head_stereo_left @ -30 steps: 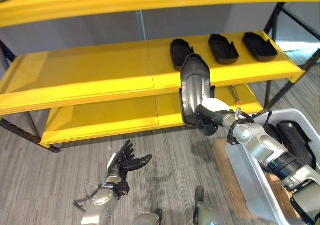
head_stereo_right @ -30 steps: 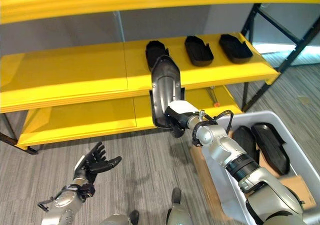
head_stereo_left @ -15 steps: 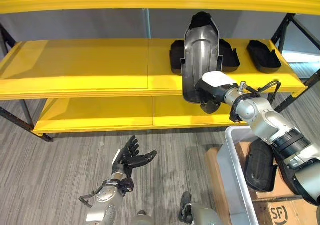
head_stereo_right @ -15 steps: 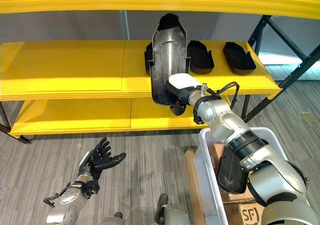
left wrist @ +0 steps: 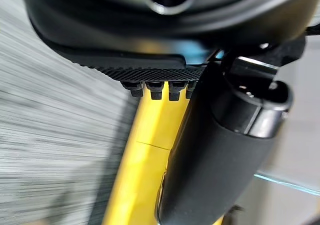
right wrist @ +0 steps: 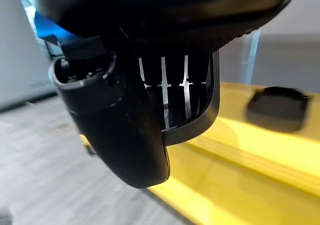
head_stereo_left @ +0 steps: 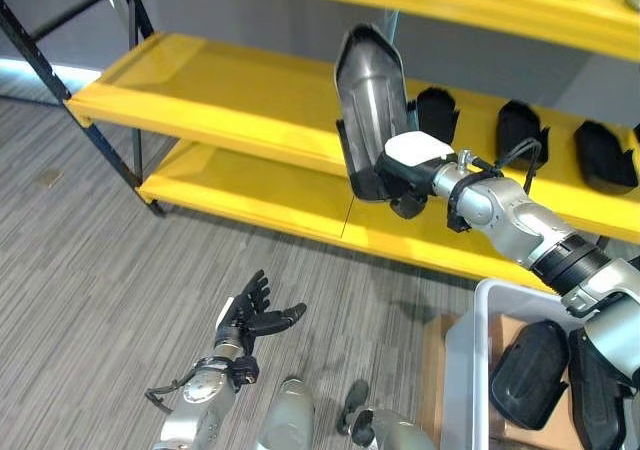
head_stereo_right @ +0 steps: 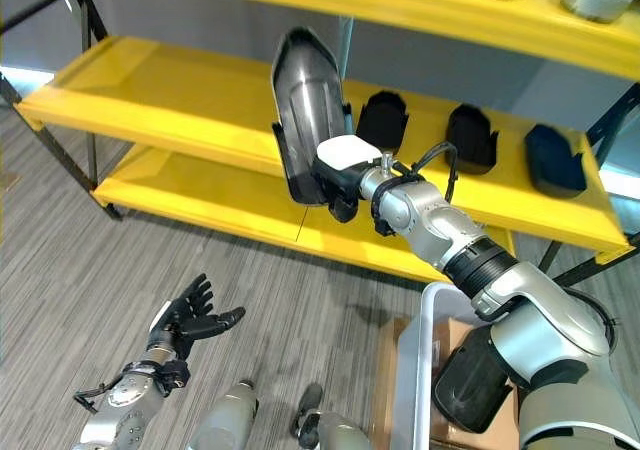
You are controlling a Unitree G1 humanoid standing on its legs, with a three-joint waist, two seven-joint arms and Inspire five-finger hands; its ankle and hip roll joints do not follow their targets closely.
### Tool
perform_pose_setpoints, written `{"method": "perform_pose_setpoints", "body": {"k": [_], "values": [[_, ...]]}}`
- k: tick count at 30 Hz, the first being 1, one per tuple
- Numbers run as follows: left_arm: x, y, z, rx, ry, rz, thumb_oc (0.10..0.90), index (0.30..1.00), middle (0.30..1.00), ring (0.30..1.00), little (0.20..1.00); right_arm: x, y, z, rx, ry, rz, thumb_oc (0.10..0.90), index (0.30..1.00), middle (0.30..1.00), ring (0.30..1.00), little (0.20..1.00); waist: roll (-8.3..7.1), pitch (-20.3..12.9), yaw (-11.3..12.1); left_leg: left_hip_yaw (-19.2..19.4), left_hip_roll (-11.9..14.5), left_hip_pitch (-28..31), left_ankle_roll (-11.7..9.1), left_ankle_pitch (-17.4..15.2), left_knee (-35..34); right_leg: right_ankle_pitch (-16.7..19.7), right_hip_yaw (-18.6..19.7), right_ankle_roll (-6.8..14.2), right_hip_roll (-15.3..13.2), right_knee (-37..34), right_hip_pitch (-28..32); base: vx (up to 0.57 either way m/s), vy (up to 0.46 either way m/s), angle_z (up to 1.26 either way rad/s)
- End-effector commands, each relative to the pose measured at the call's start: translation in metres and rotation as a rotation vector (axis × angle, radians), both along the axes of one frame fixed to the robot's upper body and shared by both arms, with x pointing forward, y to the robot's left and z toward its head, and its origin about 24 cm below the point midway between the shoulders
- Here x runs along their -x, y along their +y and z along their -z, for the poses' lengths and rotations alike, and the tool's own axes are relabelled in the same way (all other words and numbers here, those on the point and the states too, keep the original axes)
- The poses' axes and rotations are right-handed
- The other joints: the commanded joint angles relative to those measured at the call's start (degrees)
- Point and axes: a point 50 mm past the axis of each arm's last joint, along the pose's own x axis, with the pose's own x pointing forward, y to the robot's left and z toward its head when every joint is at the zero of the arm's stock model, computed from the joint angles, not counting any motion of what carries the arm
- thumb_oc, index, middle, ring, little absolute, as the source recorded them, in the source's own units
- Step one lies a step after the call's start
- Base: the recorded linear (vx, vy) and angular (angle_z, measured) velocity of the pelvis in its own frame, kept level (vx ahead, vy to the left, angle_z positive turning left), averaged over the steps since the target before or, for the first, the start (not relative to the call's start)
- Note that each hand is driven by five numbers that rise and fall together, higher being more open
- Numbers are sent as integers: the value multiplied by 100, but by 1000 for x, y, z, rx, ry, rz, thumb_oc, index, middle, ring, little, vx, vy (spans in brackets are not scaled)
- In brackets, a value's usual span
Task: Move parts from the plastic box to the shelf.
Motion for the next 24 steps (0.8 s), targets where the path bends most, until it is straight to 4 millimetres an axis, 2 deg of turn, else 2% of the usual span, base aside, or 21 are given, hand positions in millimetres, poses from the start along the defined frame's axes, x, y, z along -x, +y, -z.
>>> {"method": "perform_pose_setpoints", "body": {"k": [1, 3, 4, 6, 7, 9, 14, 20, 22, 24], "values": [[-16, 8, -29, -37, -155, 28, 900, 1000, 1000, 1000, 1000, 9, 15, -43, -112, -179, -74, 400, 300, 300, 300, 300, -578, -373, -169, 537, -140, -254, 312, 883, 118, 502, 563, 551, -530, -2356, 1769, 258, 170, 80], [-15, 8, -27, -38, -144, 39, 900, 1000, 1000, 1000, 1000, 10, 9, -38, -92, -168, -50, 400, 300, 300, 300, 300, -621, -422, -150, 592, -136, -142, 325, 901, 149, 486, 555, 564, -565, -2350, 1861, 199, 161, 34], [-15, 7, -31, -43, -161, 36, 900, 1000, 1000, 1000, 1000, 11, 20, -38, -85, -196, -85, 400, 300, 300, 300, 300, -648, -434, -11, 290, -402, -118, 409, 761, 346, 536, 664, 656, -726, -2328, 1930, 211, 216, -41], [-16, 6, -32, -44, -167, 47, 900, 1000, 1000, 1000, 1000, 11, 21, -37, -99, -188, -85, 400, 300, 300, 300, 300, -690, -445, 7, 387, -421, -138, 429, 675, 458, 532, 668, 701, -749, -2352, 1965, 185, 176, -77], [-18, 7, -36, -62, -179, 58, 900, 1000, 1000, 1000, 1000, 11, 25, -41, -137, -196, -93, 400, 300, 300, 300, 300, -808, -458, 79, 451, -486, -299, 481, 440, 862, 596, 677, 796, -884, -2412, 2009, 141, 144, -85], [-22, 7, -40, -74, -195, 57, 900, 1000, 1000, 1000, 1000, 9, 23, -38, -153, -189, -77, 400, 300, 300, 300, 300, -908, -462, 89, 591, -556, -375, 545, 200, 1114, 627, 697, 869, -996, -2472, 2061, 156, 175, -66], [-31, 7, -48, -82, -227, 41, 900, 1000, 1000, 1000, 1000, 4, 18, -45, -139, -203, -40, 400, 300, 300, 300, 300, -1085, -500, 111, 786, -655, -517, 647, -215, 1555, 689, 721, 988, -1201, -2482, 1994, 87, 132, -46], [-38, 7, -54, -92, -250, 29, 900, 1000, 1000, 1000, 1000, 0, 14, -55, -124, -229, -11, 400, 300, 300, 300, 300, -1194, -501, 58, 851, -742, -588, 788, -593, 1936, 809, 776, 1083, -1328, -2366, 1950, 56, 62, -8], [-40, 9, -58, -98, -265, 24, 900, 1000, 1000, 1000, 1000, 0, 18, -63, -111, -251, -19, 400, 300, 300, 300, 300, -1183, -457, 26, 890, -750, -637, 828, -653, 2071, 1073, 838, 1143, -1383, -2277, 1852, 7, 23, -5], [-40, 10, -60, -90, -275, 15, 900, 1000, 1000, 1000, 1000, 1, 19, -67, -111, -265, -26, 400, 300, 300, 300, 300, -1145, -463, 12, 918, -728, -708, 854, -737, 2182, 1075, 865, 1144, -1403, -2287, 1828, 31, 37, -4]]}}
